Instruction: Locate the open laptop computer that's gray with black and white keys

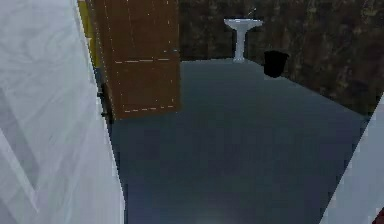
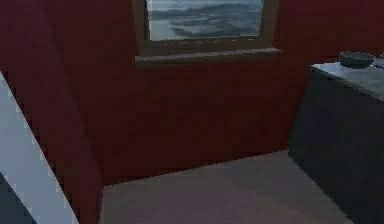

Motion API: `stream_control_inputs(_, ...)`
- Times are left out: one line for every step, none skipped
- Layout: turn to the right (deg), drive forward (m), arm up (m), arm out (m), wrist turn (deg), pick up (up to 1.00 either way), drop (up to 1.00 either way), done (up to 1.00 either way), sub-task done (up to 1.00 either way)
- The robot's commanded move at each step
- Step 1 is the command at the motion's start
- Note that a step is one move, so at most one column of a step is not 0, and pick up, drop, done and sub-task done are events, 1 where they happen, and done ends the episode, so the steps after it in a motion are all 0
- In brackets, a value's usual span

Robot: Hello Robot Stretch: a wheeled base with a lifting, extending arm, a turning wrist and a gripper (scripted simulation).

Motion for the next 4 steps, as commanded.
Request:
stream_control_inputs(0.0, 1.00, 0.00, 0.00, 0.0, 0.00, 0.00, 0.00, 0.00)
stream_control_inputs(-3.0, 0.00, 0.00, 0.00, 0.0, 0.00, 0.00, 0.00, 0.00)
stream_control_inputs(0.0, 0.15, 0.00, 0.00, 0.0, 0.00, 0.00, 0.00, 0.00)
stream_control_inputs(-9.0, 0.00, 0.00, 0.00, 0.0, 0.00, 0.00, 0.00, 0.00)
